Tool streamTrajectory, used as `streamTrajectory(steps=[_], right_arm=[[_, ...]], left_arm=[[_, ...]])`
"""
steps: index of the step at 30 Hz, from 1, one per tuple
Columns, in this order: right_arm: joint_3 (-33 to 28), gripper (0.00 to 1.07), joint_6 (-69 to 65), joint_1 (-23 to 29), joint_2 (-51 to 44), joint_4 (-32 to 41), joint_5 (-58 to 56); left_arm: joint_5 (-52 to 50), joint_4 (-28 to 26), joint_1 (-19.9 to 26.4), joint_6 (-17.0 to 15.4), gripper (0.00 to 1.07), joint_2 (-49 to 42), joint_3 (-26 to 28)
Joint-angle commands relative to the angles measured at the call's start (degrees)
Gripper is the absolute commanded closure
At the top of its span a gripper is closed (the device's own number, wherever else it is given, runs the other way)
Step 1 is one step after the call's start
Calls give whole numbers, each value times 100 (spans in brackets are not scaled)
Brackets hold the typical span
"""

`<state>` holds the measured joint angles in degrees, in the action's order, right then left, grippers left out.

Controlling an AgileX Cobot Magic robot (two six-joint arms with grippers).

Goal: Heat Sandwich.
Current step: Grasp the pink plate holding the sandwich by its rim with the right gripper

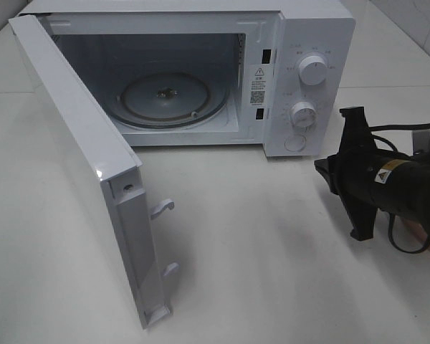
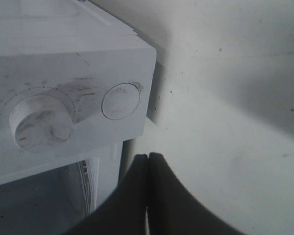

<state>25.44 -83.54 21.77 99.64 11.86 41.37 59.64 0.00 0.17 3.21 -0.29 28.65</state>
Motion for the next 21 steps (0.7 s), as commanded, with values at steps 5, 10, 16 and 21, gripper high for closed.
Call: streamTrajectory(steps=[5,10,16,21], right_arm=[[-40,107,395,-17,-911,-97,-1610],[143,106,911,-115,-1278,-97,-2722],[848,105,2469,-441,-1530,-286,-4343],[1455,104,3867,-504,-1536,-762,-5500]], left_arm=[[-11,-40,0,-29,9,-160,-6],[-11,-40,0,-29,9,-160,-6],[-11,-40,0,-23,9,-160,-6],[-11,-40,0,-23,9,-160,-6]])
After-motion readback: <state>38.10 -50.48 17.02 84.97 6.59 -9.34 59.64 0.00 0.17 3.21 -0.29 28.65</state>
